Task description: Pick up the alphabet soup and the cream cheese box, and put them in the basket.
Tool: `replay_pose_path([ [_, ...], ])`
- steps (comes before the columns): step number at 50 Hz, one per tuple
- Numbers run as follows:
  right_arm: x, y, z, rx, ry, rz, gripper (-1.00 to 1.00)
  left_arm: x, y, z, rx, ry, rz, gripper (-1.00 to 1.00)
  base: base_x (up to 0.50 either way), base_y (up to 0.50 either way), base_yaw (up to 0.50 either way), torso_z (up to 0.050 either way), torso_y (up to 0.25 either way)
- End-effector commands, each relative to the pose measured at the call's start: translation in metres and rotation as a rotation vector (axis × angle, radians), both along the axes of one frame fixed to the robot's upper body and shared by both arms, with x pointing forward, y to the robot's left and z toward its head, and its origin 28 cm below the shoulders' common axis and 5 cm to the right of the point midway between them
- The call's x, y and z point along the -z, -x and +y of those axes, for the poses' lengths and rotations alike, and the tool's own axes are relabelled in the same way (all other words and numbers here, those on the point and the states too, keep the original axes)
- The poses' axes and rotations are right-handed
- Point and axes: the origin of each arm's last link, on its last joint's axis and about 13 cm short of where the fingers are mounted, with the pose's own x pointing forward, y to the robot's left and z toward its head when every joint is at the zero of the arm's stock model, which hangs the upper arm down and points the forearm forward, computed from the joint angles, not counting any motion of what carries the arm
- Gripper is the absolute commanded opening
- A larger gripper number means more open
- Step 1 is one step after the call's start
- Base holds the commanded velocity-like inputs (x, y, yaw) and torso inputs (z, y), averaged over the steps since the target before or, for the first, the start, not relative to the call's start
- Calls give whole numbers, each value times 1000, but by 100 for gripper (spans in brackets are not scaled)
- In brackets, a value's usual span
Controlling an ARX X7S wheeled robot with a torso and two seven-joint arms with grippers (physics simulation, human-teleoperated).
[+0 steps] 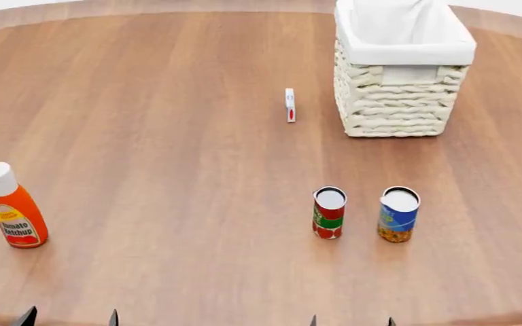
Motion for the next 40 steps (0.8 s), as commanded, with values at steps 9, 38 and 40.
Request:
replay_pose_path([
  [9,1,-1,2,17,20,13,100,1,-1,2,-4,-5,5,100,0,500,0,0,0],
  [38,-94,-31,-6,-48,17,5,100,-87,-27,-9,46,-44,-60,100,0,69,0,0,0],
  [40,-113,-34,-7,-45,32,-11,100,-105,-31,-10,43,-51,-92,100,0,0,0,0,0],
])
